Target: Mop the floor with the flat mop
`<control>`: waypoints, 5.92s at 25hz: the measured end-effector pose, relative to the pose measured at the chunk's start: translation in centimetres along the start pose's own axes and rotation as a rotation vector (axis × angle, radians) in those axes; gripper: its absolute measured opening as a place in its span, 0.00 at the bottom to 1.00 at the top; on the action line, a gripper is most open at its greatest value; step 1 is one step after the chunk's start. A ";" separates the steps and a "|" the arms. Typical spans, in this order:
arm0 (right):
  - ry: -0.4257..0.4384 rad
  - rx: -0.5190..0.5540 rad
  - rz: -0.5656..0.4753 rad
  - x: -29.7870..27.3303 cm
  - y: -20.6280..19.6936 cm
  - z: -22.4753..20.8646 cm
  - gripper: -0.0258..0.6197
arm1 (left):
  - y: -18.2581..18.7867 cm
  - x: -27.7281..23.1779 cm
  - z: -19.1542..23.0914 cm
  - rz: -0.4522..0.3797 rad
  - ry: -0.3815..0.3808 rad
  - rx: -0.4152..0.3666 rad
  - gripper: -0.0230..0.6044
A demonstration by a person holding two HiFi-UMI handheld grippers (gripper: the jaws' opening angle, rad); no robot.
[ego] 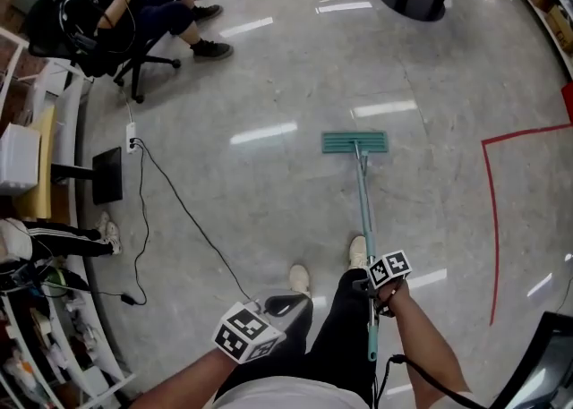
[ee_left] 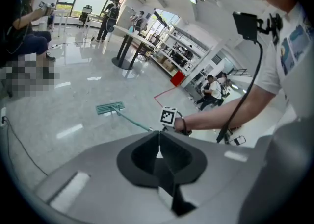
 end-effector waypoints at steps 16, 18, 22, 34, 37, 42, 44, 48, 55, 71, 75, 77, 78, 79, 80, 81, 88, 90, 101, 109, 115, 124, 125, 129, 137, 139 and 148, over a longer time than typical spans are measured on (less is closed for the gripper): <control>0.005 -0.011 -0.038 3.0 10.5 0.2 0.19 | 3.3 -1.0 1.4 -0.039 0.050 0.062 0.05; 0.004 -0.012 -0.040 3.1 11.8 0.3 0.19 | 3.6 -1.2 1.6 -0.042 0.055 0.067 0.05; 0.012 -0.016 -0.043 3.7 14.1 0.9 0.19 | 4.1 -1.2 1.7 -0.040 0.063 0.080 0.05; 0.041 -0.030 -0.065 6.8 20.0 1.2 0.19 | 5.6 -2.4 0.9 -0.058 0.064 0.097 0.06; 0.062 -0.046 -0.078 7.0 19.7 1.7 0.19 | 5.3 -2.5 0.3 -0.055 0.057 0.097 0.06; 0.067 -0.054 -0.110 8.4 16.6 0.4 0.19 | 5.5 -3.4 -1.1 -0.051 0.021 0.063 0.06; 0.065 -0.062 -0.127 8.7 14.6 -0.2 0.19 | 5.4 -3.5 -1.2 -0.046 0.012 0.040 0.06; 0.040 -0.087 -0.156 8.8 9.5 -1.6 0.19 | 5.2 -3.3 -1.0 -0.028 -0.009 -0.007 0.06; 0.075 -0.159 -0.200 7.3 -0.1 -1.5 0.19 | 4.2 -2.5 -1.9 0.005 -0.061 -0.092 0.06; 0.058 -0.150 -0.096 1.0 -15.0 0.6 0.19 | 0.9 -0.6 -2.4 0.066 -0.105 -0.189 0.06; 0.043 -0.125 -0.052 -0.9 -14.1 0.0 0.19 | 0.3 0.1 -1.7 0.070 -0.085 -0.176 0.06; 0.041 -0.120 -0.054 -1.6 -13.3 -0.2 0.19 | 0.0 0.0 -1.5 0.071 -0.078 -0.166 0.06; 0.043 -0.120 -0.057 -1.8 -13.1 -0.2 0.19 | -0.2 0.0 -1.5 0.072 -0.076 -0.160 0.06; 0.046 -0.121 -0.060 -2.0 -13.0 -0.1 0.19 | -0.2 -0.1 -1.5 0.072 -0.075 -0.155 0.06; 0.048 -0.122 -0.062 -2.2 -12.9 0.0 0.19 | -0.2 -0.3 -1.6 0.073 -0.074 -0.150 0.06; 0.048 -0.122 -0.063 -2.3 -12.8 0.0 0.19 | -0.2 -0.4 -1.6 0.075 -0.074 -0.147 0.06; 0.037 -0.109 -0.068 -1.7 -10.3 -0.5 0.19 | 1.7 -1.6 -2.2 0.072 -0.082 -0.147 0.06; 0.032 -0.102 -0.067 -1.3 -9.1 -1.0 0.19 | 2.3 -1.9 -2.3 0.074 -0.081 -0.152 0.06; 0.036 -0.085 -0.080 1.7 -1.3 -2.2 0.19 | 4.7 -3.1 -2.2 0.070 -0.056 -0.135 0.06; 0.019 -0.065 -0.070 4.1 3.3 -3.8 0.19 | 6.9 -4.3 -2.0 0.047 -0.027 -0.101 0.06; 0.023 -0.053 -0.071 6.3 7.9 -4.1 0.19 | 8.8 -5.0 -1.1 0.023 0.003 -0.064 0.06; 0.016 -0.028 -0.042 8.2 12.9 -4.5 0.19 | 11.0 -6.9 -1.2 0.001 0.026 -0.020 0.06; 0.016 -0.026 -0.040 8.4 13.3 -4.7 0.19 | 11.3 -7.0 -1.2 -0.002 0.030 -0.013 0.06; 0.020 -0.028 -0.051 9.4 15.2 -5.3 0.19 | 11.8 -7.6 -1.2 -0.009 0.044 0.010 0.06; -0.009 -0.009 -0.062 12.9 21.4 -7.5 0.18 | 12.5 -8.0 -1.3 -0.036 0.089 0.057 0.06; -0.038 -0.005 -0.057 14.3 23.3 -8.7 0.17 | 12.8 -8.0 -1.4 -0.039 0.097 0.067 0.06; -0.061 0.018 -0.037 18.8 28.9 -9.9 0.16 | 11.4 -7.1 -0.7 -0.047 0.135 0.114 0.06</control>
Point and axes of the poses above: the fingertips, and each gripper's own axes: x backward along the fingers, z to its left, y out of its top, the point moved 5 cm from there along x, backward along the fingers, and after that the axes turned 1 degree about y, right-handed, at the moved point
